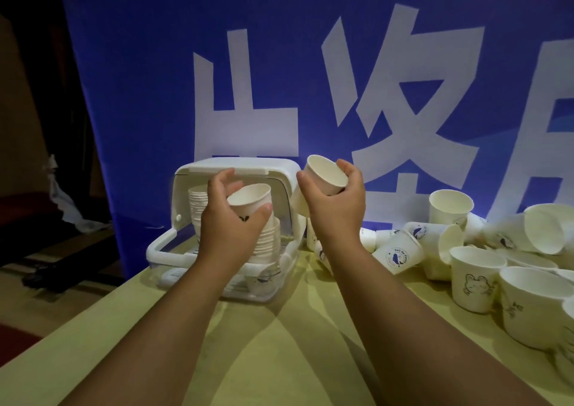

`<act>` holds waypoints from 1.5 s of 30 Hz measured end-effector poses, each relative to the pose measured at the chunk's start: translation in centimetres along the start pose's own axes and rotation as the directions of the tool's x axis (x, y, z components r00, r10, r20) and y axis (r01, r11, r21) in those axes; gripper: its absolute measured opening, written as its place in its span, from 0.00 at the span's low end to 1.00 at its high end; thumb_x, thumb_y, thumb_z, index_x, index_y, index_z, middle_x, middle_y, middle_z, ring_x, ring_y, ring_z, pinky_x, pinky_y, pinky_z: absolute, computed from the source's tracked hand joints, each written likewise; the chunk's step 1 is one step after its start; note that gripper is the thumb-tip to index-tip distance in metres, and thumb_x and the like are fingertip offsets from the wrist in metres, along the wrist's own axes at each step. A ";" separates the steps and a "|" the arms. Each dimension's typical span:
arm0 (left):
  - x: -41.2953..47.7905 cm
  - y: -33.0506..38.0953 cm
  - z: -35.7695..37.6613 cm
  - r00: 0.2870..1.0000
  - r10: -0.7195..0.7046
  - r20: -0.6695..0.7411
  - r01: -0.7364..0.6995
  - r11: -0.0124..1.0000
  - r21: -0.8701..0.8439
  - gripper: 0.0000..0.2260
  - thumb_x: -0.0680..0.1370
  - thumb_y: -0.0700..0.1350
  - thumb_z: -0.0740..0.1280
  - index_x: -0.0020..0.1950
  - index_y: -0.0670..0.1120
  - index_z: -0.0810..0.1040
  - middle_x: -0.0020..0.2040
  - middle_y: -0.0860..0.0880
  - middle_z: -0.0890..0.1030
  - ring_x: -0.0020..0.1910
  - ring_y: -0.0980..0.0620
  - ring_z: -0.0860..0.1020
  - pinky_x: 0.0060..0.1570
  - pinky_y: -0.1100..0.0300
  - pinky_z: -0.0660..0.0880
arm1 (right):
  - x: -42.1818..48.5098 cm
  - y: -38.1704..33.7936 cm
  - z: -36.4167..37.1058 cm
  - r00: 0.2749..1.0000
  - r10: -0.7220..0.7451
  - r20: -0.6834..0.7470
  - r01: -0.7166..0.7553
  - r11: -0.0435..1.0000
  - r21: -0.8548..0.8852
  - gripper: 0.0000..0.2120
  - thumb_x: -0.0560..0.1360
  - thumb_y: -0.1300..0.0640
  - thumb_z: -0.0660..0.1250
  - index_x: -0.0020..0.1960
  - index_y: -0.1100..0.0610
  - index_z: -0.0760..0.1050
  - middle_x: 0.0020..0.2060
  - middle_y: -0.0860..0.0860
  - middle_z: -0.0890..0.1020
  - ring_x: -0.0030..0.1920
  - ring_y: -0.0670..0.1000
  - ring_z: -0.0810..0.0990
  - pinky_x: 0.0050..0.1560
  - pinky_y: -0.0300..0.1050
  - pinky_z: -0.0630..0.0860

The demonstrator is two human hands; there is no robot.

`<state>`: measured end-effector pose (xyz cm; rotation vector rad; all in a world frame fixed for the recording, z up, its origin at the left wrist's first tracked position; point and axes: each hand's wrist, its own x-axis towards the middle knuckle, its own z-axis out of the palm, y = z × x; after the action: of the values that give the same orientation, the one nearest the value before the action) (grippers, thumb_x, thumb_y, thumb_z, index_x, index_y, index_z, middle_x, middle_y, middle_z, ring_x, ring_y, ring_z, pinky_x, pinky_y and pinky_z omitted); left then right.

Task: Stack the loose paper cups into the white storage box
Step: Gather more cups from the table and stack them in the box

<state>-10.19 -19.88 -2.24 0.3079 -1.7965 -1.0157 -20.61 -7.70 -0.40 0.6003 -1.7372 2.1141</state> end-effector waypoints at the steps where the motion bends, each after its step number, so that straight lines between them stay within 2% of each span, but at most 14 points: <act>1: -0.1 -0.3 -0.2 0.999 -0.024 0.048 0.023 0.999 0.033 0.34 0.75 0.49 0.78 0.74 0.60 0.63 0.67 0.59 0.75 0.62 0.55 0.76 0.58 0.56 0.75 | 0.3 -0.2 -0.1 1.000 0.003 -0.006 -0.003 1.000 0.009 0.35 0.66 0.38 0.78 0.67 0.38 0.65 0.60 0.43 0.72 0.59 0.50 0.75 0.55 0.50 0.82; 4: -0.7 -1.4 -0.7 0.980 -0.106 0.169 0.088 0.990 0.114 0.38 0.73 0.53 0.79 0.77 0.60 0.61 0.69 0.58 0.75 0.64 0.52 0.77 0.63 0.47 0.76 | 0.5 -0.7 -0.3 1.000 0.008 0.012 -0.009 1.000 0.025 0.36 0.67 0.39 0.78 0.70 0.41 0.65 0.60 0.43 0.72 0.60 0.50 0.74 0.55 0.50 0.82; 7: -1.3 -1.9 -1.2 0.956 -0.136 0.259 0.090 0.979 0.182 0.45 0.70 0.56 0.80 0.80 0.58 0.57 0.72 0.61 0.73 0.64 0.55 0.76 0.66 0.47 0.74 | 0.0 -1.1 0.0 0.996 0.012 0.087 -0.013 1.000 0.020 0.37 0.68 0.41 0.78 0.72 0.43 0.65 0.62 0.43 0.72 0.60 0.50 0.74 0.57 0.49 0.82; 15: -1.6 -2.2 -1.8 0.951 -0.150 0.269 0.125 0.986 0.108 0.46 0.71 0.47 0.81 0.81 0.58 0.57 0.67 0.62 0.74 0.64 0.57 0.75 0.63 0.52 0.75 | -1.3 -0.9 1.6 0.944 0.003 0.329 0.028 0.996 -0.089 0.40 0.67 0.40 0.79 0.74 0.45 0.67 0.66 0.45 0.75 0.63 0.50 0.75 0.61 0.53 0.80; 17: -1.6 -2.3 -1.8 0.953 -0.145 0.267 0.119 0.987 0.109 0.46 0.71 0.46 0.81 0.81 0.59 0.57 0.66 0.62 0.72 0.63 0.57 0.75 0.61 0.54 0.76 | -1.7 -0.9 1.7 0.919 0.011 0.395 0.040 0.992 -0.122 0.41 0.68 0.41 0.79 0.75 0.44 0.65 0.69 0.46 0.74 0.64 0.50 0.75 0.61 0.50 0.79; 21: -1.5 -2.5 -1.9 0.959 -0.120 0.257 0.088 0.987 0.134 0.48 0.71 0.46 0.81 0.81 0.61 0.55 0.67 0.60 0.72 0.62 0.56 0.76 0.62 0.51 0.77 | -2.0 -1.0 1.4 0.919 0.032 0.393 0.003 0.996 -0.088 0.31 0.73 0.40 0.73 0.73 0.44 0.68 0.62 0.43 0.77 0.57 0.46 0.78 0.53 0.43 0.79; 23: -1.6 -2.5 -1.9 0.962 -0.104 0.253 0.075 0.990 0.122 0.45 0.73 0.48 0.80 0.81 0.61 0.56 0.69 0.59 0.72 0.63 0.55 0.76 0.62 0.50 0.77 | -2.1 -0.6 1.6 0.930 0.026 0.366 0.023 0.991 -0.130 0.21 0.77 0.41 0.68 0.67 0.47 0.75 0.56 0.42 0.80 0.53 0.43 0.79 0.54 0.43 0.79; 25: -1.5 -2.5 -1.9 0.969 -0.107 0.225 0.087 0.992 0.097 0.36 0.76 0.55 0.74 0.80 0.58 0.62 0.70 0.57 0.74 0.65 0.53 0.76 0.61 0.49 0.78 | -2.2 0.2 1.7 0.922 0.032 0.385 0.051 0.977 -0.205 0.14 0.80 0.45 0.66 0.61 0.49 0.80 0.49 0.40 0.81 0.48 0.41 0.79 0.52 0.42 0.78; 27: -1.4 -2.4 -1.9 0.981 -0.114 0.160 0.098 0.990 0.106 0.26 0.77 0.59 0.67 0.75 0.53 0.73 0.65 0.53 0.80 0.62 0.52 0.79 0.57 0.50 0.80 | -2.4 1.1 1.8 0.909 0.051 0.415 0.069 0.961 -0.269 0.13 0.81 0.47 0.65 0.60 0.51 0.81 0.47 0.42 0.82 0.45 0.41 0.79 0.49 0.41 0.77; 31: -1.1 -2.4 -1.9 0.996 -0.076 0.051 0.065 0.981 0.184 0.16 0.84 0.53 0.64 0.67 0.49 0.82 0.55 0.52 0.85 0.54 0.55 0.81 0.53 0.53 0.80 | -2.8 2.5 1.9 0.915 0.058 0.400 0.066 0.955 -0.289 0.13 0.81 0.47 0.64 0.61 0.51 0.82 0.52 0.45 0.85 0.47 0.43 0.80 0.49 0.40 0.79; 36: -1.0 -2.3 -2.0 0.993 -0.100 0.069 0.088 0.982 0.166 0.15 0.84 0.52 0.65 0.66 0.48 0.83 0.53 0.53 0.85 0.53 0.55 0.82 0.54 0.52 0.81 | -3.3 2.8 2.0 0.920 0.065 0.386 0.045 0.962 -0.269 0.13 0.82 0.47 0.63 0.60 0.49 0.82 0.49 0.43 0.83 0.49 0.45 0.81 0.48 0.40 0.79; 40: -1.1 -1.8 -1.9 0.996 -0.078 0.046 0.068 0.979 0.193 0.06 0.83 0.50 0.65 0.55 0.52 0.81 0.49 0.55 0.83 0.49 0.55 0.80 0.46 0.55 0.78 | -3.6 2.7 1.7 0.920 0.038 0.389 0.076 0.959 -0.273 0.12 0.84 0.49 0.59 0.60 0.49 0.79 0.49 0.43 0.81 0.50 0.45 0.79 0.52 0.42 0.79; 42: -1.1 -1.5 -2.0 1.000 -0.012 -0.009 0.014 0.970 0.241 0.03 0.81 0.49 0.67 0.49 0.52 0.78 0.48 0.54 0.80 0.46 0.54 0.79 0.43 0.54 0.77 | -3.6 2.5 1.4 0.929 0.047 0.368 0.069 0.953 -0.295 0.11 0.84 0.50 0.58 0.59 0.49 0.78 0.49 0.44 0.81 0.50 0.46 0.79 0.52 0.42 0.78; 45: -1.6 -0.7 -2.0 0.995 0.097 -0.038 -0.081 0.949 0.305 0.07 0.80 0.49 0.67 0.42 0.51 0.75 0.43 0.51 0.78 0.41 0.51 0.77 0.38 0.54 0.76 | -3.6 2.6 0.5 0.945 0.087 0.315 0.031 0.936 -0.352 0.09 0.84 0.52 0.60 0.56 0.51 0.79 0.48 0.46 0.82 0.49 0.47 0.80 0.53 0.44 0.79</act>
<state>-7.89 -20.35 -3.46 0.4335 -1.9004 -0.6601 -18.79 -8.71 -4.40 0.8575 -2.2495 1.7229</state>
